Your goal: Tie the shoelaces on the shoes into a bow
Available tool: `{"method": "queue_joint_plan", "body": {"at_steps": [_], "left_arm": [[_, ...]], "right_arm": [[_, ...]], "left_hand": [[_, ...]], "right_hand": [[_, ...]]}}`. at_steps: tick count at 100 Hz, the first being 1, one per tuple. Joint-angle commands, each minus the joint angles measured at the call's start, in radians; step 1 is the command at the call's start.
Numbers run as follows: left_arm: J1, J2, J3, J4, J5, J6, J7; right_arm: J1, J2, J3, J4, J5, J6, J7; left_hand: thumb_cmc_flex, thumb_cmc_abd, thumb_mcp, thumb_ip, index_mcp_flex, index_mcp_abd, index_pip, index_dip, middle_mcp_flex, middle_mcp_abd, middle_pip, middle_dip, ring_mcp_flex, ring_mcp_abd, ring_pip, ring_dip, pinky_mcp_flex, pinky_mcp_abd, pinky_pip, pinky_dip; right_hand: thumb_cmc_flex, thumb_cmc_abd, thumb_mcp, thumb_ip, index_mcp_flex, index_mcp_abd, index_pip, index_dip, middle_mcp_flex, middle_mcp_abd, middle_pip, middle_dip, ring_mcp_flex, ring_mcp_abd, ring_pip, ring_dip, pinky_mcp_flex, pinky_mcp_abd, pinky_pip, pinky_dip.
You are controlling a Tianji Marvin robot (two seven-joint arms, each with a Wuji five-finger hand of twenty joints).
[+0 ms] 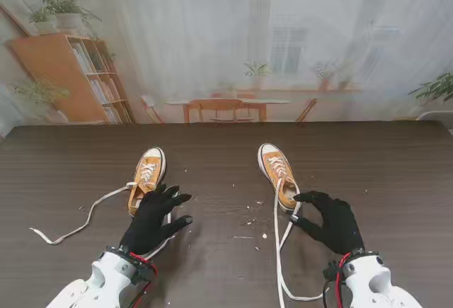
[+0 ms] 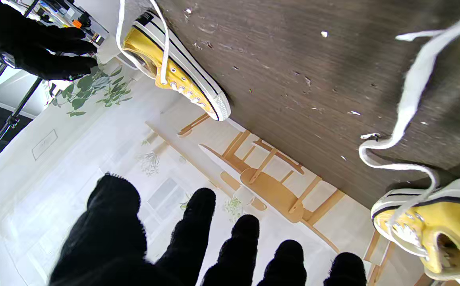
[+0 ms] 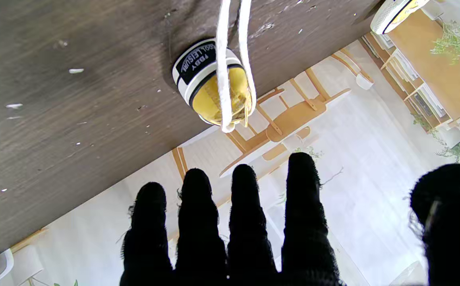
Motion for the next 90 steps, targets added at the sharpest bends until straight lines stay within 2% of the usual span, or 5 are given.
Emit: {"method": "queue_joint_plan", "body": {"at_steps": [1,30,46,76,90], "left_arm": [[0.009,-0.001,-0.003,-0.013,0.003,0.0,-0.011],[0.014,0.0,-0.005,-0.015,0.004,-0.002,-0.013],[0.012,-0.002,-0.014,-0.015,-0.001,-0.001,-0.012],[-0.011,-0.004,-0.033,0.015,-0.016,0.036,-0.016],[-0.02,-0.005,-0.038,0.027,-0.03,0.05,-0.027]], "right_arm": [[-0.001,0.003,-0.004,-0.01,-0.002,0.003,0.015],[-0.022,0.002,-0.002,-0.026,-0.01,-0.005,0.002],[-0.001,0.002,-0.007,-0.023,-0.013,-0.007,-0.004],[0.149,0.021,-0.033,0.005,-0.069,0.059,0.082],[0.258,0.04,-0.067,0.065,-0.163,0.089,0.125]], "left_hand": [[0.005,-0.007,0.003,0.003,0.023,-0.008,0.001,0.012,0.002,-0.011,-0.002,0.016,0.014,-0.007,-0.009,0.006,0.002,-0.044,-0.008,-0.006],[0.005,-0.006,0.003,0.003,0.024,-0.01,0.001,0.012,0.003,-0.014,-0.002,0.016,0.015,-0.008,-0.008,0.006,0.003,-0.044,-0.008,-0.006],[0.005,-0.007,0.003,0.004,0.023,-0.009,0.001,0.012,0.003,-0.012,-0.002,0.015,0.015,-0.007,-0.009,0.006,0.003,-0.044,-0.008,-0.007],[0.007,-0.007,0.003,0.003,0.023,-0.008,0.0,0.012,0.002,-0.013,-0.002,0.015,0.014,-0.009,-0.009,0.006,0.002,-0.046,-0.009,-0.007],[0.008,-0.007,0.003,0.003,0.024,-0.009,0.0,0.012,0.002,-0.011,-0.002,0.016,0.013,-0.008,-0.009,0.006,0.001,-0.045,-0.009,-0.007]], "right_hand": [[0.017,-0.008,-0.007,0.006,0.021,-0.007,0.002,0.009,0.026,0.0,-0.002,0.012,0.021,0.0,0.009,0.008,-0.002,-0.002,0.007,-0.016],[0.018,-0.009,-0.007,0.006,0.022,-0.006,0.002,0.009,0.028,-0.001,-0.002,0.012,0.023,0.0,0.009,0.009,-0.001,0.0,0.008,-0.017],[0.028,-0.02,-0.006,0.006,0.024,-0.006,0.003,0.009,0.031,0.001,-0.002,0.012,0.025,0.002,0.009,0.009,0.001,0.003,0.009,-0.017],[0.087,-0.084,0.0,0.004,0.016,-0.011,0.009,0.012,0.03,-0.005,0.006,0.016,0.036,-0.001,0.015,0.009,0.016,0.005,0.02,-0.016],[0.138,-0.14,0.025,0.005,-0.01,-0.037,0.026,0.019,0.005,-0.016,0.024,0.025,0.043,-0.006,0.023,0.009,0.027,0.001,0.039,-0.016]]}}
